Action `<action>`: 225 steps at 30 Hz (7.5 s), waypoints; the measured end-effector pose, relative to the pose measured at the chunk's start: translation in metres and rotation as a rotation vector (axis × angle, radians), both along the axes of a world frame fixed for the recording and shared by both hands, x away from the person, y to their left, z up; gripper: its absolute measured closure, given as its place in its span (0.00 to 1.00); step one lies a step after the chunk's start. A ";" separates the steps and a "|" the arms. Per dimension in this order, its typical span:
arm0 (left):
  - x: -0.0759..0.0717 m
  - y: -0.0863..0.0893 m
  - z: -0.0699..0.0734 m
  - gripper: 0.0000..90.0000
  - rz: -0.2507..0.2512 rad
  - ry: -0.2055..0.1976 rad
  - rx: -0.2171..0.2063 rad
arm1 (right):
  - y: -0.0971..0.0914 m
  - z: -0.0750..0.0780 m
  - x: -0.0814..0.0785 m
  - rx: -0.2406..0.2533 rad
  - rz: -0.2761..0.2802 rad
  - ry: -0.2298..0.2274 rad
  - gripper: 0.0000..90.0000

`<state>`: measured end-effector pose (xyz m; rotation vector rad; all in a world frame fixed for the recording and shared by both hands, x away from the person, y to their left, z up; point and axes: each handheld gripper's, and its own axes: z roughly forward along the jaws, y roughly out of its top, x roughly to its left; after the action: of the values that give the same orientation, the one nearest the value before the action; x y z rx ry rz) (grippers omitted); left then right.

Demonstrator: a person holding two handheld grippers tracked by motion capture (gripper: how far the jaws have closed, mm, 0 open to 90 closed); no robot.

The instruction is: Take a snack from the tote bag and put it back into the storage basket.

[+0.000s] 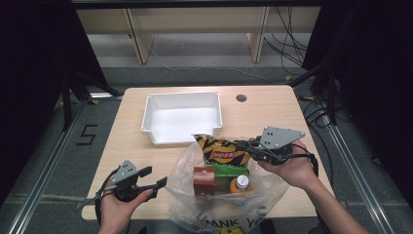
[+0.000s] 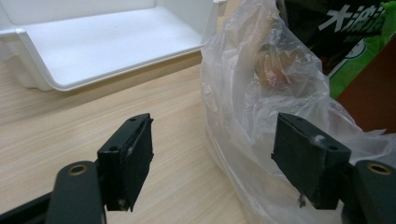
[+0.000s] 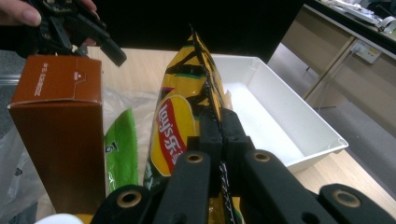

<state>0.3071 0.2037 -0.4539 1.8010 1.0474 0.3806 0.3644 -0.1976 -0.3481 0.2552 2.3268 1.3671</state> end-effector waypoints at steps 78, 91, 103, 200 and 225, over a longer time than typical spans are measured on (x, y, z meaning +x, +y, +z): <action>0.001 -0.003 -0.003 0.31 0.003 0.018 -0.017 | 0.007 0.058 0.011 0.201 -0.035 -0.070 1.00; 0.001 -0.004 -0.004 0.31 -0.005 0.017 -0.012 | 0.012 0.070 0.014 0.230 -0.035 -0.080 1.00; 0.002 -0.004 -0.004 0.31 -0.009 0.015 -0.009 | 0.015 0.082 0.017 0.253 -0.038 -0.108 1.00; 0.003 -0.002 -0.004 0.31 -0.011 0.014 -0.018 | 0.067 0.138 0.078 0.330 -0.091 -0.134 1.00; 0.003 0.002 -0.006 0.31 0.003 0.028 -0.030 | 0.095 0.128 0.123 0.308 -0.113 -0.078 1.00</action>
<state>0.3099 0.2056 -0.4599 1.7832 1.0698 0.3409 0.4870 -0.1025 -0.2200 0.4105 2.0009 1.6433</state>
